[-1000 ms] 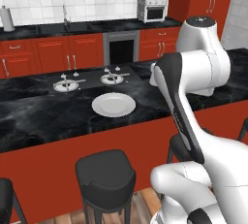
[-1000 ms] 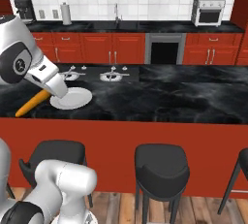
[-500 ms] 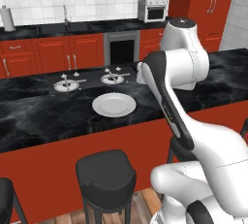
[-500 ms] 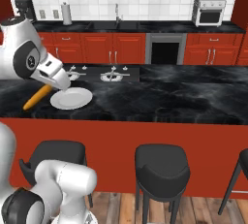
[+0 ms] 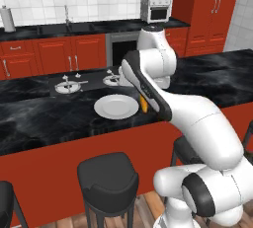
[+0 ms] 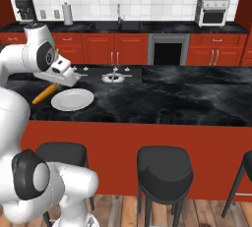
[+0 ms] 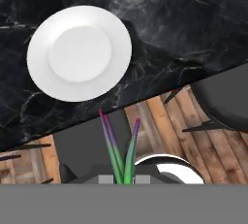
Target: Pick carrot from the fridge and place it on the plate on the counter.
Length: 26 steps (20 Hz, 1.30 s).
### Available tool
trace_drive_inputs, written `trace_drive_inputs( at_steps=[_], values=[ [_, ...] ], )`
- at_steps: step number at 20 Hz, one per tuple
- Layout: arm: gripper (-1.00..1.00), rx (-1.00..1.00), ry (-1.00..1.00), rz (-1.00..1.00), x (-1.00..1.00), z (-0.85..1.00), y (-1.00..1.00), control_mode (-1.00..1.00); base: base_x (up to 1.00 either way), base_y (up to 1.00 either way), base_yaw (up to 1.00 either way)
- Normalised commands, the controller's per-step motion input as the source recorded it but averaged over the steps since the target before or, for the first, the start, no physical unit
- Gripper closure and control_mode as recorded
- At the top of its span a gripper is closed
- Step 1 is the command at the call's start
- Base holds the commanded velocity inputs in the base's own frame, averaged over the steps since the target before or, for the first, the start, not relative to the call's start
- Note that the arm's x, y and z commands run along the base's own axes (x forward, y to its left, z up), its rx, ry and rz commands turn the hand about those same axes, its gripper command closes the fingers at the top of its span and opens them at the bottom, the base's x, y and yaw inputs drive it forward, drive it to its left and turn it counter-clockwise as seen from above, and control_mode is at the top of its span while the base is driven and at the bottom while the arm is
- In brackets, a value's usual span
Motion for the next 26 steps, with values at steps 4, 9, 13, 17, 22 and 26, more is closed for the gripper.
trace_drive_inputs(
  at_steps=[4,9,13,17,22,26],
  values=[
    [1.00,0.00,0.01,0.11,0.67,-0.18,0.00,-1.00,0.00,0.00,0.00],
    [1.00,-0.02,-0.01,0.00,0.55,-0.21,0.15,-1.00,0.00,0.00,0.00],
    [1.00,-0.01,-0.01,0.00,0.50,-0.35,0.21,-1.00,0.00,0.00,0.00],
    [1.00,-0.02,0.00,0.00,0.57,-0.50,0.06,-1.00,0.00,0.00,0.00],
    [1.00,-0.01,0.00,0.00,0.47,-0.55,0.04,-1.00,0.00,0.00,0.00],
    [1.00,0.00,0.00,0.03,0.09,-0.44,0.18,-1.00,0.00,0.00,0.00]
  ],
)
